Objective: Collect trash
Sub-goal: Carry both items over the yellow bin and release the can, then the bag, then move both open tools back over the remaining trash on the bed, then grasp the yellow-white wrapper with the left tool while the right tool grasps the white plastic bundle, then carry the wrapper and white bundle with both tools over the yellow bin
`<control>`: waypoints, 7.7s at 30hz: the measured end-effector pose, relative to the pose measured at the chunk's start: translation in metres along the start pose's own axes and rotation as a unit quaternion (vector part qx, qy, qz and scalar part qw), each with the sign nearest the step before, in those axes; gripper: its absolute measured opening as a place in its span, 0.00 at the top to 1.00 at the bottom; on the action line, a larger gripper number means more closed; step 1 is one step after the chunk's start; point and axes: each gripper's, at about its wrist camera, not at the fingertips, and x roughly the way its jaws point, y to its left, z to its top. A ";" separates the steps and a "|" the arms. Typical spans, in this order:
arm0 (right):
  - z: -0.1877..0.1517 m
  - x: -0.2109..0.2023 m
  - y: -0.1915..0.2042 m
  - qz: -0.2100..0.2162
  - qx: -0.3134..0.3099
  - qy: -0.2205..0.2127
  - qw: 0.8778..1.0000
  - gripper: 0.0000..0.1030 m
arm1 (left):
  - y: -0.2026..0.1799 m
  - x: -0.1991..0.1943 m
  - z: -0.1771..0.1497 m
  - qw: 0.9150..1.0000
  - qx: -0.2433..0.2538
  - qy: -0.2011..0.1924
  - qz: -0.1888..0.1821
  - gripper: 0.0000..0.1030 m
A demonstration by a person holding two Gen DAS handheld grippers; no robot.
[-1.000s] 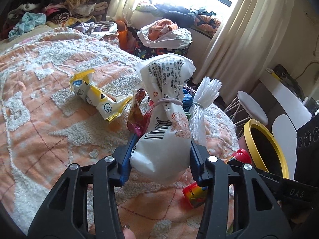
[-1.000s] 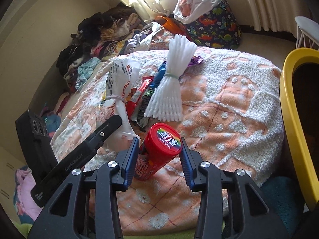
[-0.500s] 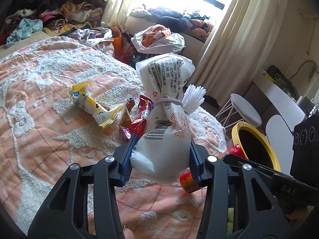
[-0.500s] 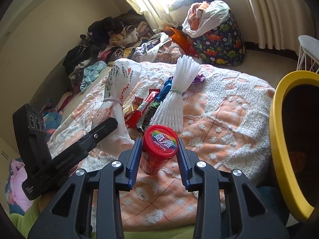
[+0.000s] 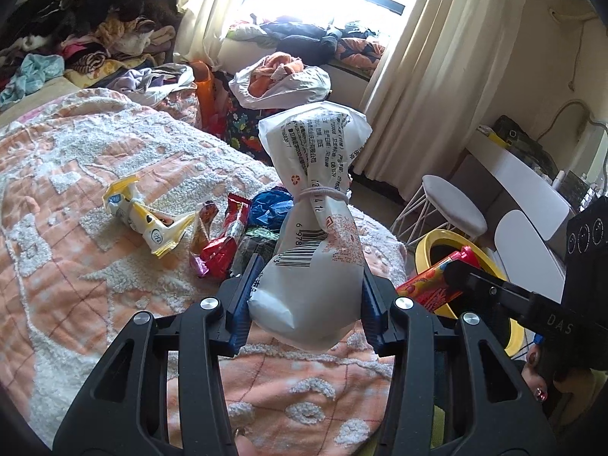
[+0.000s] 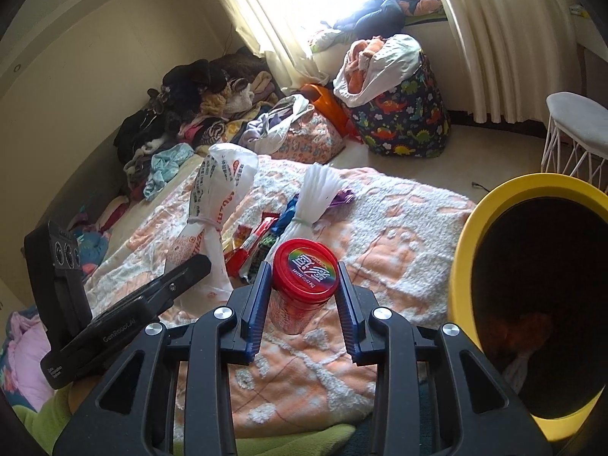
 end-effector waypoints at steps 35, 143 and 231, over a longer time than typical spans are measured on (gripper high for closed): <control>0.018 -0.084 -0.120 -0.098 0.103 -0.106 0.984 0.70 | -0.115 0.027 -0.008 0.990 0.119 0.034 -0.064 0.62; 0.001 0.068 0.035 -0.023 -0.060 0.048 0.997 0.44 | 0.077 0.017 0.010 0.983 -0.133 -0.047 0.122 0.11; -0.009 -0.003 -0.036 -0.035 -0.025 0.030 0.999 0.90 | -0.001 0.018 0.001 0.997 -0.072 0.013 0.005 0.84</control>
